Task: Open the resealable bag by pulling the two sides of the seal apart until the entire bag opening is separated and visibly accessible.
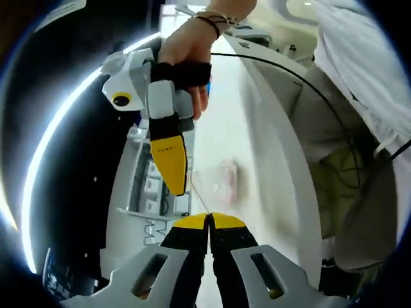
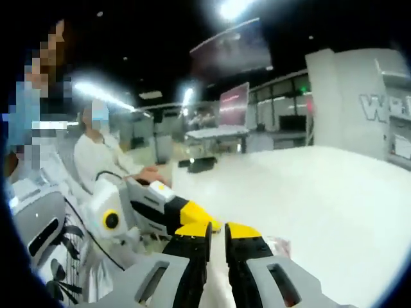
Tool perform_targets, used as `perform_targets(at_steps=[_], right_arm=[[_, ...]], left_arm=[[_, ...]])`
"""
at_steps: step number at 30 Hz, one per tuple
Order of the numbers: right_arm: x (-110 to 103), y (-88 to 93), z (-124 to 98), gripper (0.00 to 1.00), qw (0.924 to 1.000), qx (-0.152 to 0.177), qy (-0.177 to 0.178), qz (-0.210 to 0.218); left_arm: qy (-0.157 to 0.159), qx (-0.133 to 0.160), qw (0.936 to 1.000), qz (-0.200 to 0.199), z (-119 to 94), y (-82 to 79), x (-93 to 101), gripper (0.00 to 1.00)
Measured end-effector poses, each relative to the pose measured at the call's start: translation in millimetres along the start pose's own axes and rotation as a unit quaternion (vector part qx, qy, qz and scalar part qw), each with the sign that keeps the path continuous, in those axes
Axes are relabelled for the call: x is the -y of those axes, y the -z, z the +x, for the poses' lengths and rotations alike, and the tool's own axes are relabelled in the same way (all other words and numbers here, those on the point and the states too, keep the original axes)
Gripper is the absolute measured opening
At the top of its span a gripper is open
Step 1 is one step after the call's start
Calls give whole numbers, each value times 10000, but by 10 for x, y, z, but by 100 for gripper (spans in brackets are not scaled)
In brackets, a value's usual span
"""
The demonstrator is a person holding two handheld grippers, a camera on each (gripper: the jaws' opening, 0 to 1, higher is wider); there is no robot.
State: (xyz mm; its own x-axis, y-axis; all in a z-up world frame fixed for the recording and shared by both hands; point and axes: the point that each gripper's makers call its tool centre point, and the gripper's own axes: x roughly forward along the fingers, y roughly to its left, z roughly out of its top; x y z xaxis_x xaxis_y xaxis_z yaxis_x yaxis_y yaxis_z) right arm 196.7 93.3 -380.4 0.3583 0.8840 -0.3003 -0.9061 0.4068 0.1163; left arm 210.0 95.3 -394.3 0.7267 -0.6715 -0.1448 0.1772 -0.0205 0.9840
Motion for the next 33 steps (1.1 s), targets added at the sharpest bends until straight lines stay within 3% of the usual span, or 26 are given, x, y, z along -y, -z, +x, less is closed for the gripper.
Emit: perform_targets(at_steps=[6,13,18,33], right_arm=[[10,17,88,6,9993,-380,-42,-46],[11,179,100,5,9969,-782,-49,-52],[-13,245,97,4,9963,-846,-113,29],[11,255,77,0,9960,-741,-264,422]], left_arm=[[40,23,9999,157,26,-14,-59,1],[-21,47,9992,397,24,-43,-115,1],[-41,149,9975,693,34,-140,-113,1],[-52,165,9952,966,35,-143,-213,1]])
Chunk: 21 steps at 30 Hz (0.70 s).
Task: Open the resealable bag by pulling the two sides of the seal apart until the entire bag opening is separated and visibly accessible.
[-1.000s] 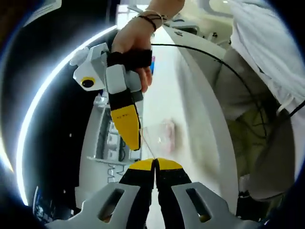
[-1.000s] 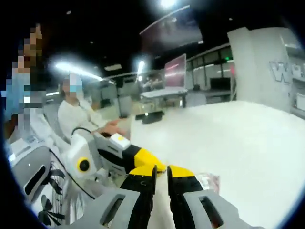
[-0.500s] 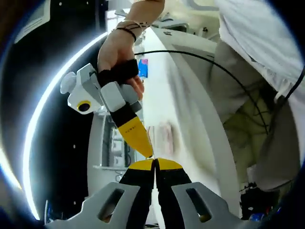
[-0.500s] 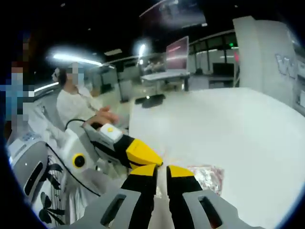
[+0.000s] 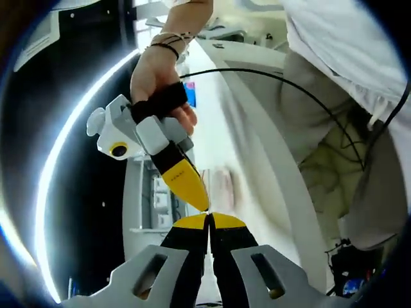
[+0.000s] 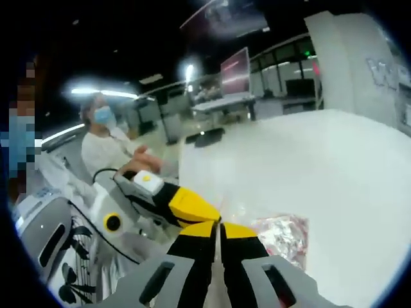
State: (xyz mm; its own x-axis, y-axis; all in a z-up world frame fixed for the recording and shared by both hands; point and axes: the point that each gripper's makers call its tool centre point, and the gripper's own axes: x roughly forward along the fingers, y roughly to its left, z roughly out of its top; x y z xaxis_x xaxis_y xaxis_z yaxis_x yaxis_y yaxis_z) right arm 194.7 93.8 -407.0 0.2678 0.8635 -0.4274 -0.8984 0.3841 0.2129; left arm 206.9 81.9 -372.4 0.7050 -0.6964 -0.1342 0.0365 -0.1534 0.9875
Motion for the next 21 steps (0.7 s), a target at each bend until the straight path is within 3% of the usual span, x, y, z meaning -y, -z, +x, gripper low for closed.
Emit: perform_targets(at_steps=[8,16,19,21], right_arm=[[-2,6,6,0,9999,-57,70,-135],[167,-93,-76,0,9978,190,562,-283],[181,-119,-100,0,9976,244,590,-258],[139,-104,-91,0,9977,237,567,-269]], left_arm=[[67,51,9999,59,14,-17,13,1],[101,83,9999,-60,17,-11,31,0],[113,81,9999,-86,28,-18,53,0],[-73,26,10000,-5,20,-1,-15,1]])
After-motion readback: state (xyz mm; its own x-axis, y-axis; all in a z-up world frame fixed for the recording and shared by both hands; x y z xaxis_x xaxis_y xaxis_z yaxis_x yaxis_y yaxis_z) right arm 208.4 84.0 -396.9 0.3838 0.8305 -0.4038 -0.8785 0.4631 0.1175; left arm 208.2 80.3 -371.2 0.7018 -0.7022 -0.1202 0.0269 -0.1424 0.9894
